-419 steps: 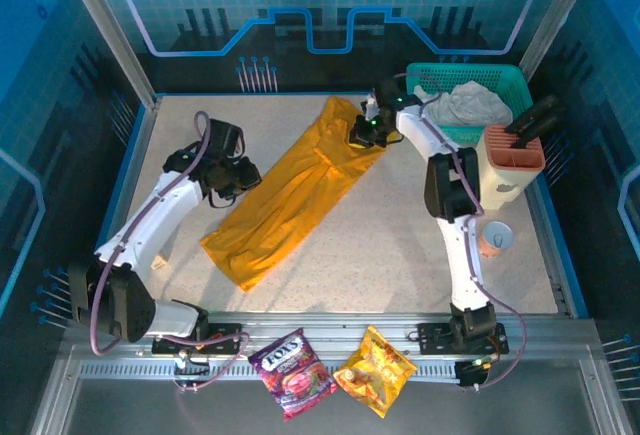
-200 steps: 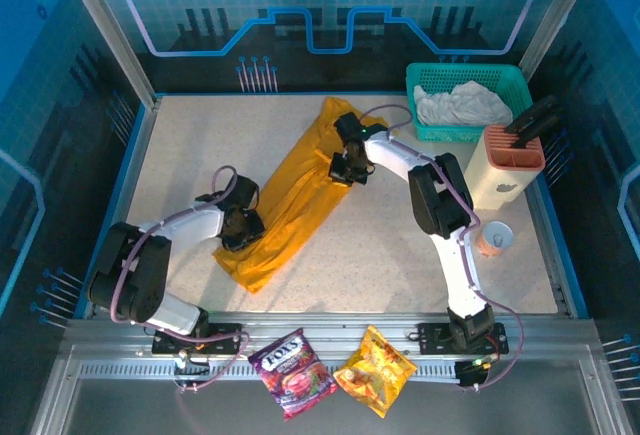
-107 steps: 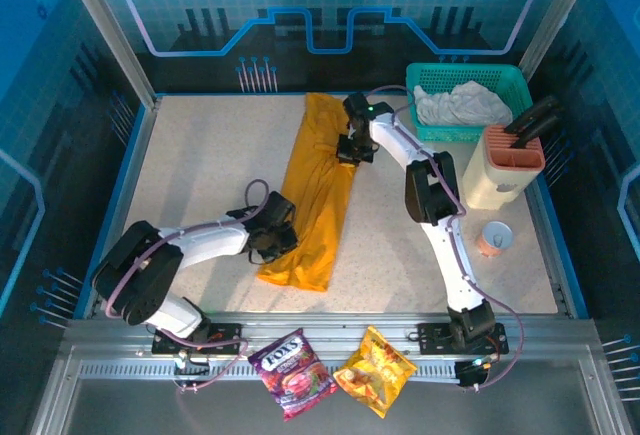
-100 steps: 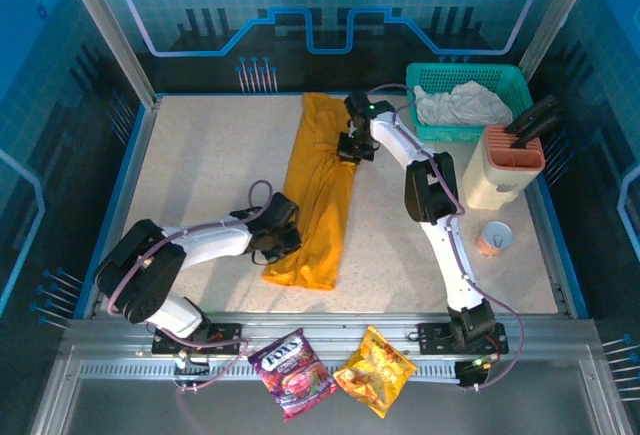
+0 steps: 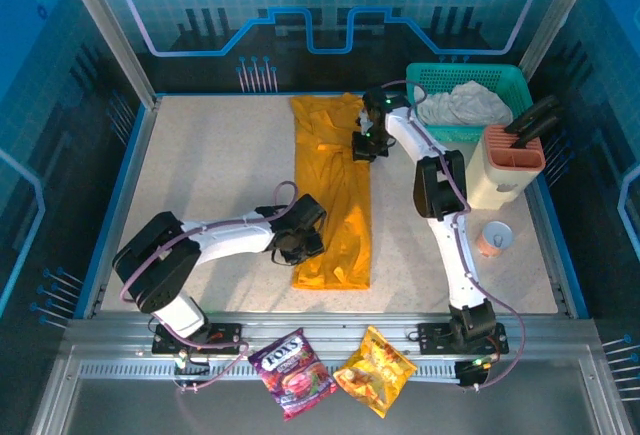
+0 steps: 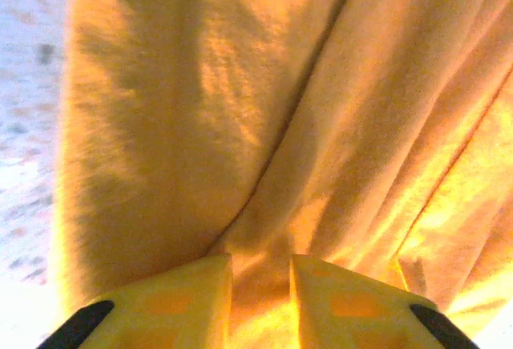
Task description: Fold and stack the t-shirts
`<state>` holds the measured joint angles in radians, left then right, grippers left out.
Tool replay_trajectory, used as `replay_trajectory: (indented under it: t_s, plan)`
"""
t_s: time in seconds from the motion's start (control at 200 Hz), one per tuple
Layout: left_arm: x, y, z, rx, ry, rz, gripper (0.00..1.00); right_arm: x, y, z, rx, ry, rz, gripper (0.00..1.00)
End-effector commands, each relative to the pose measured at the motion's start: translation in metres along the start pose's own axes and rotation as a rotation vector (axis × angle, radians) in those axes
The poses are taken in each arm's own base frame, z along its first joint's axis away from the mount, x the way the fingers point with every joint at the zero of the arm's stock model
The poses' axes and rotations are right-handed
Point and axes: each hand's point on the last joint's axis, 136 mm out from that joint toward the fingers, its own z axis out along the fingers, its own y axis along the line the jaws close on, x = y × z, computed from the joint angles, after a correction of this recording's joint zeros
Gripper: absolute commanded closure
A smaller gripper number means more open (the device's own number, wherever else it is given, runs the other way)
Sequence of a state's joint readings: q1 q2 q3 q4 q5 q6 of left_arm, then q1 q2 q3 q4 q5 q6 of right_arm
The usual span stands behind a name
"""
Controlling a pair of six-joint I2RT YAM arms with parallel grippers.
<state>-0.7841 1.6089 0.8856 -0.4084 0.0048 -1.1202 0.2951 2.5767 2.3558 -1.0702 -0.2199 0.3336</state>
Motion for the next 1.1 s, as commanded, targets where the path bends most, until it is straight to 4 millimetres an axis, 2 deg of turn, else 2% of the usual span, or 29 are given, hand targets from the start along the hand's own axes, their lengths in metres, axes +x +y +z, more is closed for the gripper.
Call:
replay_trajectory:
  t_s: [0.0,0.045,0.055,0.09,0.165,0.235,0.295,0.365,0.505,0.586,0.671,0.756,0.846,0.966,1.096]
  plan:
    - [-0.014,-0.004,-0.047,-0.051,-0.09,0.082,0.66,-0.008,0.039,-0.064,-0.072,-0.13,-0.167,0.96]
    - [-0.021,-0.009,-0.063,-0.044,-0.132,0.103,0.62,-0.005,0.05,-0.084,-0.079,-0.168,-0.213,0.93]
    - [-0.023,-0.01,-0.066,-0.043,-0.142,0.107,0.61,-0.005,0.055,-0.094,-0.083,-0.187,-0.228,0.93]
    - [-0.028,-0.012,-0.079,-0.041,-0.176,0.118,0.59,0.0,0.064,-0.113,-0.085,-0.222,-0.268,0.91]
    - [-0.04,-0.009,-0.102,-0.051,-0.236,0.131,0.54,0.019,0.082,-0.146,-0.081,-0.278,-0.349,0.84]
    - [-0.049,-0.002,-0.114,-0.046,-0.25,0.11,0.52,0.048,0.094,-0.162,-0.049,-0.305,-0.405,0.78]
    - [-0.054,0.009,-0.117,-0.043,-0.245,0.078,0.53,0.081,0.103,-0.165,-0.022,-0.3,-0.439,0.74]
    - [-0.062,0.024,-0.118,-0.048,-0.249,0.035,0.57,0.125,0.117,-0.158,0.0,-0.278,-0.477,0.69]
    - [-0.074,0.063,-0.117,-0.057,-0.252,-0.067,0.69,0.215,0.138,-0.118,0.05,-0.178,-0.515,0.62]
    - [-0.08,0.086,-0.125,-0.057,-0.287,-0.124,0.7,0.261,0.151,-0.093,0.051,-0.129,-0.509,0.6]
    - [-0.083,0.104,-0.137,-0.054,-0.322,-0.16,0.68,0.299,0.162,-0.068,0.053,-0.083,-0.491,0.6]
    - [-0.082,0.115,-0.146,-0.062,-0.343,-0.167,0.68,0.324,0.17,-0.051,0.07,-0.06,-0.473,0.59]
    - [-0.078,0.123,-0.147,-0.071,-0.345,-0.169,0.68,0.338,0.18,-0.037,0.086,-0.046,-0.456,0.58]
    - [-0.072,0.125,-0.14,-0.052,-0.324,-0.172,0.68,0.348,0.187,-0.017,0.118,-0.011,-0.443,0.57]
    - [-0.067,0.127,-0.132,-0.043,-0.299,-0.175,0.68,0.349,0.188,-0.001,0.167,0.01,-0.429,0.56]
